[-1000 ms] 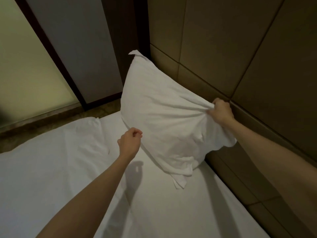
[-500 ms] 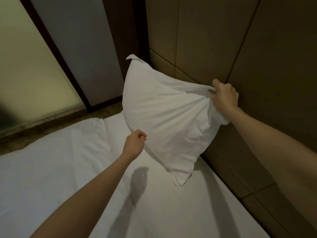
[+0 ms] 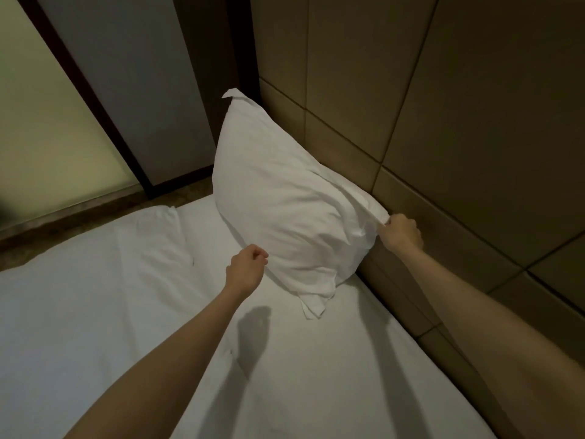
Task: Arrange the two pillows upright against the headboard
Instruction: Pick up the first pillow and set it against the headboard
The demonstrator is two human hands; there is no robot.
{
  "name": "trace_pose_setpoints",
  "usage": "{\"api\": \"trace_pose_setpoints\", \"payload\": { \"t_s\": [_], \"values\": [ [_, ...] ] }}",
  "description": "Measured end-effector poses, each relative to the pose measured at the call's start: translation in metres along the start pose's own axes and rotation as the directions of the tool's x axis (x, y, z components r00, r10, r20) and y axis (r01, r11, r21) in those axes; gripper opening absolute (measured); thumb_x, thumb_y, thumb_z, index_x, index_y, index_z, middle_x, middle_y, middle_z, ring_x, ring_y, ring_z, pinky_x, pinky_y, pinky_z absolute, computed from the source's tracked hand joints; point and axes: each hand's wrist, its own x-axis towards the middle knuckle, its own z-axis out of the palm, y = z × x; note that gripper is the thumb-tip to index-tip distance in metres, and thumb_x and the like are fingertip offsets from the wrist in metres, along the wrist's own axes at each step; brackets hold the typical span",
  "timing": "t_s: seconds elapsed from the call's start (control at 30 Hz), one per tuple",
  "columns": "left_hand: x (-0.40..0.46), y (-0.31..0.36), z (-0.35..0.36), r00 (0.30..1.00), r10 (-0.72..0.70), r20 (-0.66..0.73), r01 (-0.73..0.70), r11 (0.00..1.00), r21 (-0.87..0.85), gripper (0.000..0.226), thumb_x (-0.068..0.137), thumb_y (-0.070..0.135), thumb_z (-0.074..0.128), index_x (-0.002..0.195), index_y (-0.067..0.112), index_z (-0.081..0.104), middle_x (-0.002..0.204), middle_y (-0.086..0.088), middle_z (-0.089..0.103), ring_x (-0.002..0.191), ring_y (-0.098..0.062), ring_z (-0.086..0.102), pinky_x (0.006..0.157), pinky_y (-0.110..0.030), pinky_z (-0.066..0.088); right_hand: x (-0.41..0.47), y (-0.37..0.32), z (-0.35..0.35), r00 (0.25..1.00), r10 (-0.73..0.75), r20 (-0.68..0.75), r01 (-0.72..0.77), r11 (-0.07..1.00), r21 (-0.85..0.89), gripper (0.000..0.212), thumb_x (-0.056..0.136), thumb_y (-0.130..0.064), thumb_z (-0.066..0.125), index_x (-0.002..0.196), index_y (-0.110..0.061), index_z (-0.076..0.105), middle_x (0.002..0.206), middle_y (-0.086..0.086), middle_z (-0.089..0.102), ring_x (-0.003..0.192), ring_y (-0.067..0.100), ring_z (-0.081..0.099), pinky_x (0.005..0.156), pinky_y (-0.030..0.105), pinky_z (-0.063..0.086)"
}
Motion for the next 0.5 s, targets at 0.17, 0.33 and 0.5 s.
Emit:
{"api": "trace_pose_setpoints", "payload": {
  "t_s": [0.17, 0.33, 0.5],
  "values": [
    [-0.017, -0.012, 0.021, 0.998, -0.069, -0.003, 0.068, 0.992, -0.103, 0.024, 0.089, 0.010, 0.040, 0.095, 0.013, 0.064, 0.103, -0.008, 0.069, 0.095, -0.023, 0.058, 0.085, -0.035, 0.046, -0.024, 0.040, 0.045, 0.980, 0.105, 0.171, -0.152, 0.944, 0.292, 0.017, 0.085, -0.014, 0.058, 0.075, -0.001, 0.064, 0.080, 0.019, 0.066, 0.069, 0.030, 0.063, 0.063, 0.035, 0.051],
    [-0.020, -0.060, 0.061, 0.992, -0.126, 0.011, 0.126, 0.971, -0.206, 0.027, 0.089, 0.007, 0.037, 0.093, 0.014, 0.063, 0.094, -0.006, 0.069, 0.086, -0.021, 0.060, 0.067, -0.024, 0.044, -0.017, 0.053, 0.133, 0.902, 0.177, 0.395, -0.350, 0.835, 0.425, 0.008, 0.086, -0.014, 0.061, 0.090, -0.007, 0.062, 0.081, 0.009, 0.059, 0.068, 0.023, 0.057, 0.062, 0.033, 0.044],
    [-0.007, -0.114, 0.091, 0.983, -0.181, -0.028, 0.166, 0.947, -0.275, 0.026, 0.088, 0.005, 0.039, 0.093, 0.013, 0.063, 0.086, -0.003, 0.068, 0.078, -0.015, 0.060, 0.063, -0.019, 0.043, -0.016, 0.075, 0.233, 0.782, 0.262, 0.565, -0.545, 0.727, 0.417, 0.021, 0.078, -0.013, 0.071, 0.094, -0.004, 0.061, 0.079, 0.011, 0.056, 0.062, 0.021, 0.051, 0.057, 0.030, 0.041]
  ]
}}
